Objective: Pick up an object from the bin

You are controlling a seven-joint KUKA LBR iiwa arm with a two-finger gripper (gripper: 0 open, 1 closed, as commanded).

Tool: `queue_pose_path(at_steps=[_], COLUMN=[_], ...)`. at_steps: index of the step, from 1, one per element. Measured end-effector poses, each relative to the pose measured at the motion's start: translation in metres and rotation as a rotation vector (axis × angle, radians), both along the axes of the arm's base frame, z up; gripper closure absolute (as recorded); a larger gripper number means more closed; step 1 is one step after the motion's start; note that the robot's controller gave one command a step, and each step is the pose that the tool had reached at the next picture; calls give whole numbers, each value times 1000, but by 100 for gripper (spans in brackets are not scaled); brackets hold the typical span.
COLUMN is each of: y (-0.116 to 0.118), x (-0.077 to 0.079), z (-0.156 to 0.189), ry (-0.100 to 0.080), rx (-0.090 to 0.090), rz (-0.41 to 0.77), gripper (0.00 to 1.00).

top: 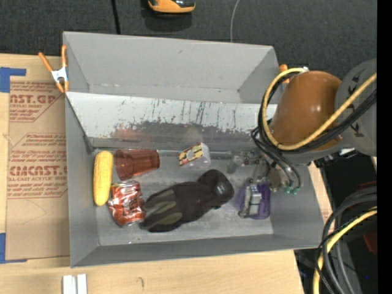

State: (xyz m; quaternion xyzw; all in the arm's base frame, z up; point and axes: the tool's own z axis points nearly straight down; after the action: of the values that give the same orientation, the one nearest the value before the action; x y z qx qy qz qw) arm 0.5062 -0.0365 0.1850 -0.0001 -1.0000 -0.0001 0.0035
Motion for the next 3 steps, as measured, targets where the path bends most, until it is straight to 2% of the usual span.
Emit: queue_pose_path(at_steps=[1, 2, 3], y=[0, 12, 18], x=[2, 29, 29], z=[4, -71, -98], ry=[-8, -14, -4], rx=[-1, -1, 0], rz=[1, 15, 35], gripper=[0, 0, 0])
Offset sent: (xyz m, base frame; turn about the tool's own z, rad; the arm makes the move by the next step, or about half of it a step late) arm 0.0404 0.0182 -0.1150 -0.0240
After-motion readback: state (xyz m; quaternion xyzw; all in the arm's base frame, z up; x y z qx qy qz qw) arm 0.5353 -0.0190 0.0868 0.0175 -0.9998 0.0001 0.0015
